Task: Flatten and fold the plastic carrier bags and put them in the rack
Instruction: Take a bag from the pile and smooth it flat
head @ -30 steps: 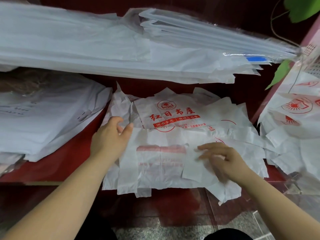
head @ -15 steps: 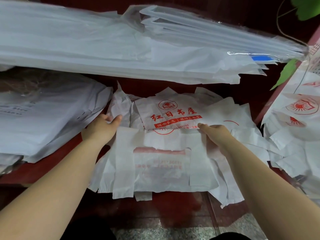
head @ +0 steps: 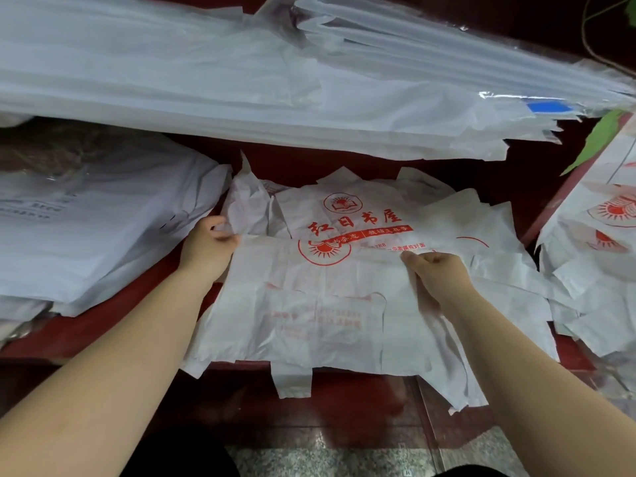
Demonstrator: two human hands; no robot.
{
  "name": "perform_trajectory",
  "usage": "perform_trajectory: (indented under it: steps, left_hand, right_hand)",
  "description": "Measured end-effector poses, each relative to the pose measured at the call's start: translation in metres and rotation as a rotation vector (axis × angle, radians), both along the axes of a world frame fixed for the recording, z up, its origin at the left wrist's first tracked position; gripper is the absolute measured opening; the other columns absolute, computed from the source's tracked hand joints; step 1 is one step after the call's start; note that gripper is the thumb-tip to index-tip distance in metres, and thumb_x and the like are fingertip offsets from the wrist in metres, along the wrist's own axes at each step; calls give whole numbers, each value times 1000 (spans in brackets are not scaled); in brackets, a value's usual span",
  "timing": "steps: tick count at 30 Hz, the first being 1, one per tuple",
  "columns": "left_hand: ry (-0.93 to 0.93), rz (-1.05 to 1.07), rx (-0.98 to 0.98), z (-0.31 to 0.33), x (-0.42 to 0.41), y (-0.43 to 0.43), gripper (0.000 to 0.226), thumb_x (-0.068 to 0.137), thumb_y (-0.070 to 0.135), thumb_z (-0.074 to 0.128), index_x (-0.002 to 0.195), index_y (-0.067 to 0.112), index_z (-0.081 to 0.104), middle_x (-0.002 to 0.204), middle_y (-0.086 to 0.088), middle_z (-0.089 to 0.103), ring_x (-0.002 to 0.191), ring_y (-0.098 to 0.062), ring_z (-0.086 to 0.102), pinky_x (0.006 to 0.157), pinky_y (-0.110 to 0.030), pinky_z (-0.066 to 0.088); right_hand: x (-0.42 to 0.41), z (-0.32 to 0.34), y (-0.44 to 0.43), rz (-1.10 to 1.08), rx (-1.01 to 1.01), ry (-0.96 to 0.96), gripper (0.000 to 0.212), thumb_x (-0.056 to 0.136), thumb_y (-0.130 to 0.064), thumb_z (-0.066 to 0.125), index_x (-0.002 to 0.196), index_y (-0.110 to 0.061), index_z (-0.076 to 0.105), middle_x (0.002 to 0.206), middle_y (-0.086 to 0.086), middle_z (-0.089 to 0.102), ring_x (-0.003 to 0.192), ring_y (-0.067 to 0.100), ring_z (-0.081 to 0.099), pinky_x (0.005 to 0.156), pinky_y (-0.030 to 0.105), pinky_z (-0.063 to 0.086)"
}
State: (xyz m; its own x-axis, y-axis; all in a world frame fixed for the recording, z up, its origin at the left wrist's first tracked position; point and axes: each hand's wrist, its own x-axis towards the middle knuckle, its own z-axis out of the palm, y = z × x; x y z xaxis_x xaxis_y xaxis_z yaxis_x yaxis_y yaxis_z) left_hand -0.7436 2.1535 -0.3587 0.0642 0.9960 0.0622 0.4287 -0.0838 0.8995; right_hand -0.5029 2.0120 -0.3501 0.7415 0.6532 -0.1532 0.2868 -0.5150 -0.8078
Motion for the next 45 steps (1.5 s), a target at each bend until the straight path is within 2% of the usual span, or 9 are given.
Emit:
perform_trajectory:
  steps: [5, 9, 14, 20, 30, 34, 37, 41, 45]
  left_hand:
    - [292, -173, 293, 4, -7, -22, 41, 96, 26, 33, 133, 12, 47, 135, -10, 50, 122, -27, 46, 101, -31, 31]
    - [769, -501, 401, -1, 11, -31, 52, 98, 37, 16, 147, 20, 15, 155, 3, 8, 142, -12, 6, 113, -28, -1]
    - [943, -569, 280, -10, 24, -24, 52, 100, 36, 17, 147, 25, -3, 156, 2, -8, 142, -13, -8, 113, -31, -8]
    - [948, -588, 203, -15, 27, -25, 49, 101, 34, 15, 147, 29, -1, 156, 3, -9, 142, -13, -9, 113, -32, -9]
    - [984, -591, 164, -18, 25, -15, 54, 99, 41, 15, 146, 30, -8, 155, 1, -14, 142, -17, -14, 113, -36, -9]
    - [651, -553, 201, -9, 16, -20, 55, 96, 45, 29, 146, 28, 15, 156, 4, 3, 142, -16, 1, 114, -32, 1]
    - [431, -616, 270, 5, -14, -38, 91, 58, 87, 30, 135, 39, 31, 148, 18, 16, 138, -7, 12, 113, -31, 10]
    - [693, -778, 221, 4, -57, -75, 111, 19, 103, 15, 121, 59, 5, 128, 41, -11, 124, 9, -1, 108, -20, 5]
    - [749, -730, 254, -16, -74, -85, 103, 32, 88, 25, 127, 53, 1, 131, 35, -9, 123, 10, 0, 103, -12, 2]
  right_hand:
    - [-5, 2, -6, 126, -28, -102, 16, 87, -34, 57, 82, -18, 57, 80, 6, 56, 82, 24, 53, 88, 32, 42]
    - [-20, 3, -11, 106, -116, -435, 43, 93, -33, 46, 129, -12, 40, 102, 5, 61, 108, 24, 52, 102, 33, 23]
    - [-46, 1, 5, 366, -195, -909, 49, 99, -33, 28, 145, -18, 20, 153, 5, 17, 141, 20, 11, 113, 34, 6]
    - [-92, -23, 45, 655, -293, -709, 54, 99, -37, 20, 148, -16, 5, 156, 4, 0, 143, 20, -4, 114, 36, -6]
    - [-27, -19, 10, 565, -457, -718, 58, 98, -44, 15, 148, -16, 4, 156, 2, -1, 143, 17, -3, 114, 34, -4]
    - [-11, -12, -22, 424, -117, -650, 51, 98, -34, 36, 143, -13, 27, 152, 2, 24, 140, 16, 18, 113, 29, 11]
    - [-15, -2, -62, 537, 92, -576, 65, 86, -50, 50, 138, -16, 36, 140, -10, 34, 130, 7, 30, 105, 17, 16]
    - [-25, -15, -99, 859, -74, -664, 109, 53, -91, 29, 140, -26, 21, 134, -18, 21, 126, -3, 20, 106, 13, 3]
    - [-34, -27, -103, 778, 22, -555, 83, 64, -56, 53, 136, -27, 26, 129, -18, 33, 122, -6, 33, 93, -4, 12]
